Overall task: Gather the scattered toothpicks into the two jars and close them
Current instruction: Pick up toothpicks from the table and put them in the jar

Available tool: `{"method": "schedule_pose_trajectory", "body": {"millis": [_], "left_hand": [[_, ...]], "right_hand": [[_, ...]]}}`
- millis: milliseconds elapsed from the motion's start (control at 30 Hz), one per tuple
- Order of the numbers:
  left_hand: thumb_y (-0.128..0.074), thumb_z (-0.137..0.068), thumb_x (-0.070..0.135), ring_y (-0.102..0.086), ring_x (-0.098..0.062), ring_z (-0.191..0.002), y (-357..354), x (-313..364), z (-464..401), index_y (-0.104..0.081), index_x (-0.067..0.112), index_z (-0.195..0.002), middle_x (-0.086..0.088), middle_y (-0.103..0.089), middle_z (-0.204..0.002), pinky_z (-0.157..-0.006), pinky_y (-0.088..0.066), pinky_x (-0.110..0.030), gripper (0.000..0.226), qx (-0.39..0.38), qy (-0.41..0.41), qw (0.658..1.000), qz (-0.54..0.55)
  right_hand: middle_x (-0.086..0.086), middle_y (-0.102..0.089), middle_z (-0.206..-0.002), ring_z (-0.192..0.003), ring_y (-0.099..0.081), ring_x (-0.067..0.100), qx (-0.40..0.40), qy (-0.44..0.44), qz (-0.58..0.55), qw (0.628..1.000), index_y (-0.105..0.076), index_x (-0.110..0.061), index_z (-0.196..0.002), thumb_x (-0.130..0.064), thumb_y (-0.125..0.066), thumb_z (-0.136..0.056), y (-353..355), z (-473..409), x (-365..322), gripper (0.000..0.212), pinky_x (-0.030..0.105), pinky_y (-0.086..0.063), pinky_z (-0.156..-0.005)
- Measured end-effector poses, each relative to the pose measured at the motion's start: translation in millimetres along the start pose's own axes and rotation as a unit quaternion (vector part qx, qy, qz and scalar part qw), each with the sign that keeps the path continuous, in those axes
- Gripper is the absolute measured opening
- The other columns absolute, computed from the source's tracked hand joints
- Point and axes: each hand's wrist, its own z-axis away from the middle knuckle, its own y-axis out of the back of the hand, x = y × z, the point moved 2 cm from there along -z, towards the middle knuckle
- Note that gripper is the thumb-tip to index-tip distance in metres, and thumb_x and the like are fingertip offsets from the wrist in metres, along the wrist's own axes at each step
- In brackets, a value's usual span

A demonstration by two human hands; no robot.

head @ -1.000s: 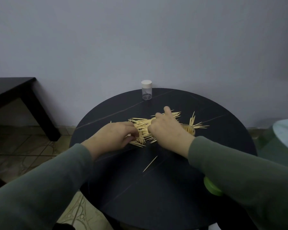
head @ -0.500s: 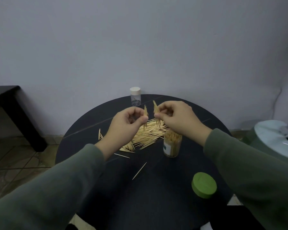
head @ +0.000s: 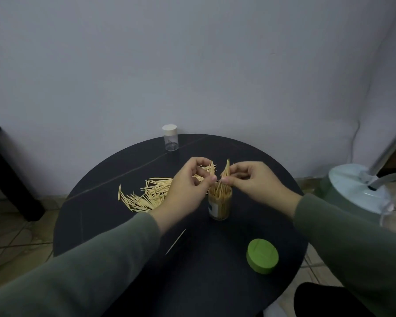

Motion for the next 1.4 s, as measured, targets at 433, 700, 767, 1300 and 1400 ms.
{"method": "schedule_pose_trajectory", "body": {"millis": [433, 700, 767, 1300, 1400], "left_hand": [[-0.063, -0.092, 0.02, -0.05, -0.001, -0.068, 1.1, 2.2, 6.1, -0.059, 0.036, -0.111, 0.017, -0.059, -0.084, -0.061, -0.045, -0.021, 0.025, -0.039, -0.106, 0.986, -0.119], [-0.044, -0.097, 0.048, -0.048, 0.0, -0.108, 14.2, -3.5, 5.8, -0.062, 0.033, -0.124, 0.021, -0.062, -0.115, -0.085, -0.04, -0.02, 0.035, -0.075, -0.188, 0.958, -0.203], [-0.049, -0.091, 0.055, -0.046, 0.0, -0.111, 17.4, -3.3, 6.0, -0.059, 0.034, -0.126, 0.022, -0.061, -0.118, -0.088, -0.041, -0.02, 0.043, -0.091, -0.206, 0.948, -0.224], [-0.054, -0.092, 0.049, -0.035, -0.003, -0.125, -1.2, 3.2, 10.7, -0.043, 0.033, -0.141, 0.016, -0.05, -0.137, -0.099, -0.035, -0.023, 0.053, -0.125, -0.157, 0.94, -0.277], [-0.044, -0.089, 0.059, -0.04, -0.007, -0.122, -5.4, 4.7, 13.6, -0.04, 0.032, -0.142, 0.015, -0.052, -0.136, -0.099, -0.043, -0.033, 0.06, -0.16, -0.194, 0.917, -0.311]], "right_hand": [[-0.011, -0.067, -0.099, -0.098, -0.063, 0.01, -0.02, -0.013, 0.059, 0.998, -0.07, -0.039, -0.09, -0.047, -0.073, -0.074, -2.7, 1.6, 12.6, 0.018, 0.046, -0.053, -0.089], [-0.023, -0.055, -0.115, -0.113, -0.05, 0.006, -0.074, 0.028, 0.119, 0.99, -0.046, -0.052, -0.117, -0.065, -0.059, -0.069, -2.4, 7.1, 14.7, 0.051, 0.054, -0.031, -0.107], [-0.021, -0.05, -0.121, -0.117, -0.043, 0.005, -0.088, 0.031, 0.156, 0.983, -0.04, -0.052, -0.123, -0.065, -0.059, -0.072, -0.7, 7.4, 13.5, 0.056, 0.051, -0.024, -0.111], [-0.019, -0.06, -0.102, -0.101, -0.053, 0.006, -0.118, -0.006, 0.174, 0.978, -0.059, -0.036, -0.114, -0.047, -0.073, -0.077, -5.0, 4.3, 13.2, 0.04, 0.049, -0.034, -0.106], [-0.016, -0.059, -0.105, -0.106, -0.053, 0.011, -0.129, -0.006, 0.176, 0.976, -0.055, -0.035, -0.116, -0.036, -0.07, -0.083, -4.5, 4.0, 15.3, 0.036, 0.049, -0.035, -0.106]]}}
